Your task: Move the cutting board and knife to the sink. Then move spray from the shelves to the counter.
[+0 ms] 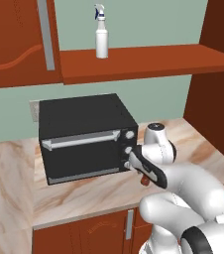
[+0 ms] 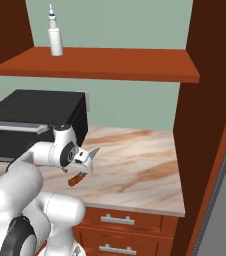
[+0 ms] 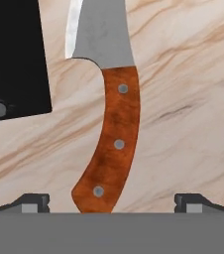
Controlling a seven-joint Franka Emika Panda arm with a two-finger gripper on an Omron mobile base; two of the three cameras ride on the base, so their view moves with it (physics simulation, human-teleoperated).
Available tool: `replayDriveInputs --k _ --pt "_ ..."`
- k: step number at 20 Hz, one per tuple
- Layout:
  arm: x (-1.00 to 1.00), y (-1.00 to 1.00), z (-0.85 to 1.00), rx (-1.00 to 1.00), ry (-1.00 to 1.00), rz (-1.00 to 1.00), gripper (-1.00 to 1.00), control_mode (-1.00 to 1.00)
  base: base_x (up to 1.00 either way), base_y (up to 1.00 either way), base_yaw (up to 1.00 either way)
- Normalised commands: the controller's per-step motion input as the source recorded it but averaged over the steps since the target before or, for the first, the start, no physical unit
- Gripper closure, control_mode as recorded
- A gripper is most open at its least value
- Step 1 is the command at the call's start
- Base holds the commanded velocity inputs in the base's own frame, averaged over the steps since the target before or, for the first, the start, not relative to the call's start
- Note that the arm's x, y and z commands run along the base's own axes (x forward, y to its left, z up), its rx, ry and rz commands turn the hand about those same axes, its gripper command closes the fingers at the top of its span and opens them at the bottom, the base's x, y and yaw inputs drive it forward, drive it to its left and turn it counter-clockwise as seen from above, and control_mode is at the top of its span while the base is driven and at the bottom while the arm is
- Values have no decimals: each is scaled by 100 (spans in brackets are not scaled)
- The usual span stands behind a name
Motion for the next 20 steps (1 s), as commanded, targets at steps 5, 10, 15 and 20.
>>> replayDriveInputs --k 5,10,15,20 --pt "0 0 -38 0 3 0 -100 -100 0 0 0" --pt "0 0 -43 0 2 0 -100 -100 0 0 0" --pt "2 0 -31 0 3 0 -100 -100 0 0 0" --pt "7 0 -29 0 3 0 -100 -100 0 0 0"
